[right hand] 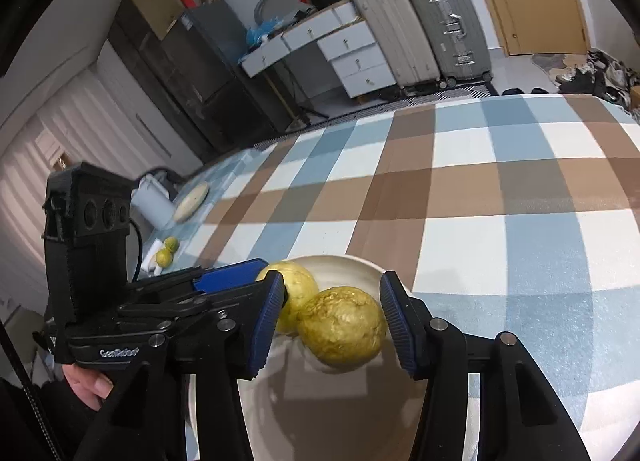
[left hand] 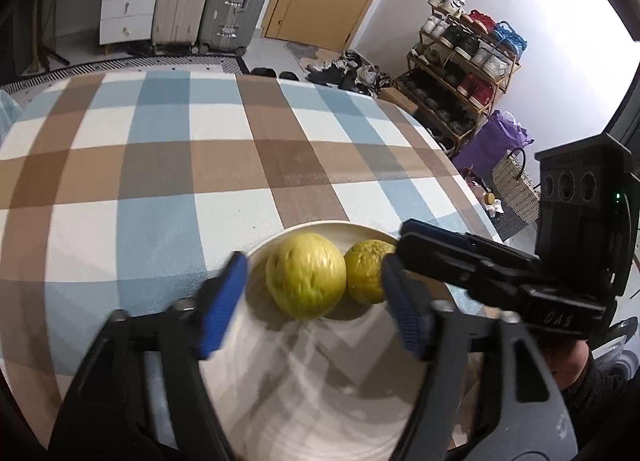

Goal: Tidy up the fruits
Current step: 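Lower both yellow fruits onto the cream plate and open both grippers, then withdraw both grippers from the plate back toward the remaining fruits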

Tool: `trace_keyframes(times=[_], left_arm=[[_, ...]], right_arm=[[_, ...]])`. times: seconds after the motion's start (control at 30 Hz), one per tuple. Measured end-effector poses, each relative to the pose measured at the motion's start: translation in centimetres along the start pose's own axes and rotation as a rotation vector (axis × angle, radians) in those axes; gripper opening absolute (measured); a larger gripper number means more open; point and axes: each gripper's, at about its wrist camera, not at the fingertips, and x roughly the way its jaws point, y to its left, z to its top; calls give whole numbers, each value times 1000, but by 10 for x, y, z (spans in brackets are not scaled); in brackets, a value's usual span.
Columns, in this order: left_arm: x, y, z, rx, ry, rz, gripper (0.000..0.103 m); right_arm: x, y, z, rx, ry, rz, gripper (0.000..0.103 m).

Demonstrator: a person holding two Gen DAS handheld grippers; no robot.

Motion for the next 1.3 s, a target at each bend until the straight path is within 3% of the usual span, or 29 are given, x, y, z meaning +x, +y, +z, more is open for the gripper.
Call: trace_keyframes(times=[0.13,0.33,0.43,0.6,0.67,1.07,1.3], left_arm=[[-21,-3,-1,-12,-29,12,76],[-58,-15,-14,-8,-78,77,82],[-77,-27,-25,15,-95,114,83],[-112,-43,-45,10,-137,143,89],[-127,-48,-54,8,-162,148,101],[-202,-76,-112,17,-277,223,102],[-219,-86,-154,24,-317,292,102]], right_arm=[[-21,0,-1,18,-36,2,58],[-66,9,-11,10,-114,-38,90],[-88,15,-18,6,-155,-43,98],[-120,33,-36,-22,-195,-66,101],[-130,41,-44,-33,-209,-68,102],[-175,89,-100,-121,-279,-79,103],[-186,113,-133,-187,-294,-101,103]])
